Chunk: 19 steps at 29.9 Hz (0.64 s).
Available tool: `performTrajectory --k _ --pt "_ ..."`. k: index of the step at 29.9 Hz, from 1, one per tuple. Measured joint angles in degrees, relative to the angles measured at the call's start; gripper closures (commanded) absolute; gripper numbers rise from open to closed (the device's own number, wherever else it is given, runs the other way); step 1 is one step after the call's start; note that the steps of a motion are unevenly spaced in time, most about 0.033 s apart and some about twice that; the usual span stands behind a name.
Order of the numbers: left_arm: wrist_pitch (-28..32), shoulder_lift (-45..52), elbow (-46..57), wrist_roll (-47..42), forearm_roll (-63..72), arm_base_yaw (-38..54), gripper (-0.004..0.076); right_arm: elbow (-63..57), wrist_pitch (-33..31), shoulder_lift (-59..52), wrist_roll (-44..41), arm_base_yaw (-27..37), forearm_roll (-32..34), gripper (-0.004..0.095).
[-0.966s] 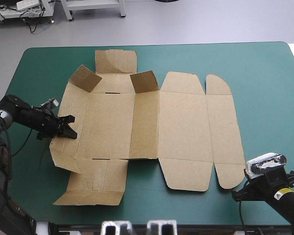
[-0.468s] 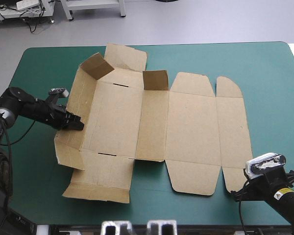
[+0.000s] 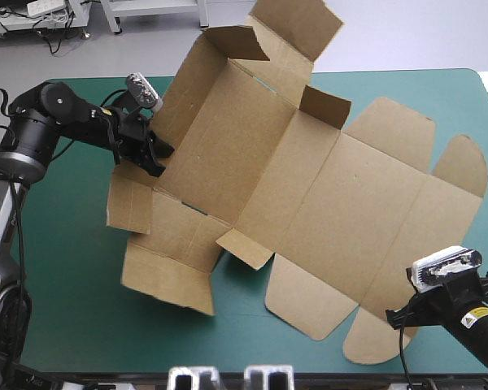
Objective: Fold the box
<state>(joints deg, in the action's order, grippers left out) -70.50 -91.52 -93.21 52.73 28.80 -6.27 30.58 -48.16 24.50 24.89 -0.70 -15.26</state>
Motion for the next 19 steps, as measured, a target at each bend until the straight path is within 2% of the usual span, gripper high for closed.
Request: performTrajectory --k 5,10,14,19 --pt "0.63 0.0 -5.12 3.34 -12.39 -8.48 0.0729 0.81 1.28 0.0 0.0 0.0 -0.35 0.0932" --pt "9.51 -0.05 -6.44 7.57 -22.73 -17.4 0.0731 6.42 2.7 0.77 0.12 0.0 -0.56 0.0932" --pt "14.79 -0.05 -6.49 10.86 -29.33 -25.2 0.0734 15.31 0.57 5.83 -0.45 0.0 0.02 0.0932" --pt "20.3 -0.05 -5.74 3.86 -41.73 -32.28 0.0734 28.2 -1.83 14.93 -0.17 0.0 0.02 0.0932"
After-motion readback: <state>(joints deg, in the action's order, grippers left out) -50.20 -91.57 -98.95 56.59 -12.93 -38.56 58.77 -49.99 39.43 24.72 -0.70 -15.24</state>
